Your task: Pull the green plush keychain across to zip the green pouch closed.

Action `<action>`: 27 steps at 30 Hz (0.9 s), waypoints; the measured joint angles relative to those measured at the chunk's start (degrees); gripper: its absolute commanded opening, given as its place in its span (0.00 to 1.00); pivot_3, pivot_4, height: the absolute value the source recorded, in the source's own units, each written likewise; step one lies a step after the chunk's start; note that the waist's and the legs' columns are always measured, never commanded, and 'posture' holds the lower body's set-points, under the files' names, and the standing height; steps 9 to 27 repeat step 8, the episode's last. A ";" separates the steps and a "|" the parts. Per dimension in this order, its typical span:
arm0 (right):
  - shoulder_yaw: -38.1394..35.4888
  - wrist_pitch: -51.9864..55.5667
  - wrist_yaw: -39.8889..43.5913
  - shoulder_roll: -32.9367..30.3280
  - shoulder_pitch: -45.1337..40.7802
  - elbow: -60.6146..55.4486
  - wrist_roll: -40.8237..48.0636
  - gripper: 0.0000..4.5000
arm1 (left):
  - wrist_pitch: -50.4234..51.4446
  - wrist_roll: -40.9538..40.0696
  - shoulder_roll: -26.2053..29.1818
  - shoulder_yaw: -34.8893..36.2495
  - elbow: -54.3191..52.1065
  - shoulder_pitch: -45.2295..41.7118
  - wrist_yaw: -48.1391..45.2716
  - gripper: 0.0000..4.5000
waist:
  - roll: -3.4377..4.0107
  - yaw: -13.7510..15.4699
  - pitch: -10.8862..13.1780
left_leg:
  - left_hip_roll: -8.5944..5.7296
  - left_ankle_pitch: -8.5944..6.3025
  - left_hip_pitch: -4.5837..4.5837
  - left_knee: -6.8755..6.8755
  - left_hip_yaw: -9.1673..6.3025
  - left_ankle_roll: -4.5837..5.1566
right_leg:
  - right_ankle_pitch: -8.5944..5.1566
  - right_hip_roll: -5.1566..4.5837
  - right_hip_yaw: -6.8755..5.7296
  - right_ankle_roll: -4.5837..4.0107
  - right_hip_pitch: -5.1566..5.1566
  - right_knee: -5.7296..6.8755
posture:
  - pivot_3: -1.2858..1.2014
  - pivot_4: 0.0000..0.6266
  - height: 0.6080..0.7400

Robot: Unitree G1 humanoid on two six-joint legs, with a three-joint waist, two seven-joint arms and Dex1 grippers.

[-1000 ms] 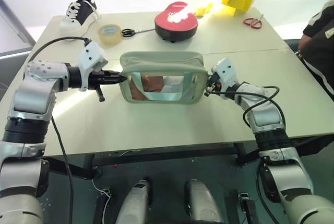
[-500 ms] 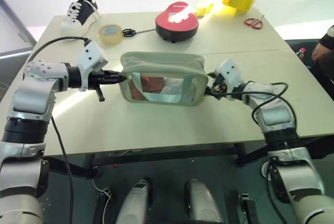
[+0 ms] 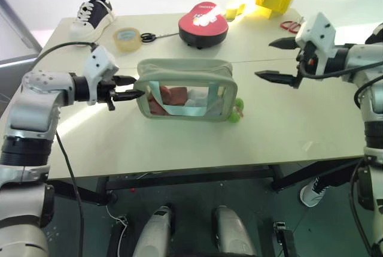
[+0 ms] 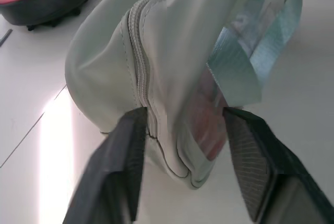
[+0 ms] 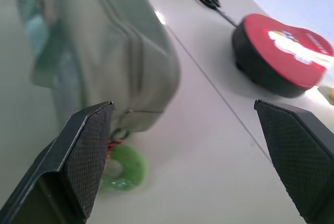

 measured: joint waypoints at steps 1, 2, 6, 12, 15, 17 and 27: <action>0.00 0.78 0.27 0.00 0.26 -0.90 0.58 1.00 | 0.68 -0.33 0.70 0.52 0.00 -0.57 -0.09 0.92 | 0.00 0.02 0.00 | 0.00 0.00 0.00 0.00 -0.01 0.00 | 0.00 0.00 -0.01 0.00 0.00 -0.01 | 0.52 0.24 1.00; 0.00 2.07 0.41 0.02 0.51 -2.14 1.53 1.00 | 1.92 -1.36 1.89 1.62 0.00 -1.43 -0.38 0.99 | 0.00 0.02 0.00 | -0.01 0.00 0.00 0.00 0.00 0.00 | 0.00 -0.01 -0.01 0.00 0.00 -0.01 | 0.52 0.24 1.00; -0.32 4.84 0.35 -0.08 1.81 -4.80 3.51 1.00 | 4.61 -3.69 6.89 5.82 0.06 -1.29 -1.27 0.99 | 0.01 -0.02 0.00 | 0.00 -0.01 0.00 -0.02 0.01 0.00 | 0.00 -0.02 -0.01 0.00 -0.01 -0.01 | 0.52 0.24 1.00; -0.79 6.68 0.32 -0.54 4.06 -6.62 4.97 1.00 | 5.92 -4.97 8.23 8.19 0.09 1.19 -1.54 0.99 | 0.01 0.04 -0.01 | 0.00 -0.01 0.00 -0.02 0.01 0.00 | -0.01 -0.05 -0.01 0.00 -0.01 -0.01 | 0.52 0.24 1.00; -0.79 6.68 0.32 -0.54 4.06 -6.62 4.97 1.00 | 5.92 -4.97 8.23 8.19 0.09 1.19 -1.54 0.99 | 0.01 0.04 -0.01 | 0.00 -0.01 0.00 -0.02 0.01 0.00 | -0.01 -0.05 -0.01 0.00 -0.01 -0.01 | 0.52 0.24 1.00; -0.79 6.68 0.32 -0.54 4.06 -6.62 4.97 1.00 | 5.92 -4.97 8.23 8.19 0.09 1.19 -1.54 0.99 | 0.01 0.04 -0.01 | 0.00 -0.01 0.00 -0.02 0.01 0.00 | -0.01 -0.05 -0.01 0.00 -0.01 -0.01 | 0.52 0.24 1.00; -0.79 6.68 0.32 -0.54 4.06 -6.62 4.97 1.00 | 5.92 -4.97 8.23 8.19 0.09 1.19 -1.54 0.99 | 0.01 0.04 -0.01 | 0.00 -0.01 0.00 -0.02 0.01 0.00 | -0.01 -0.05 -0.01 0.00 -0.01 -0.01 | 0.52 0.24 1.00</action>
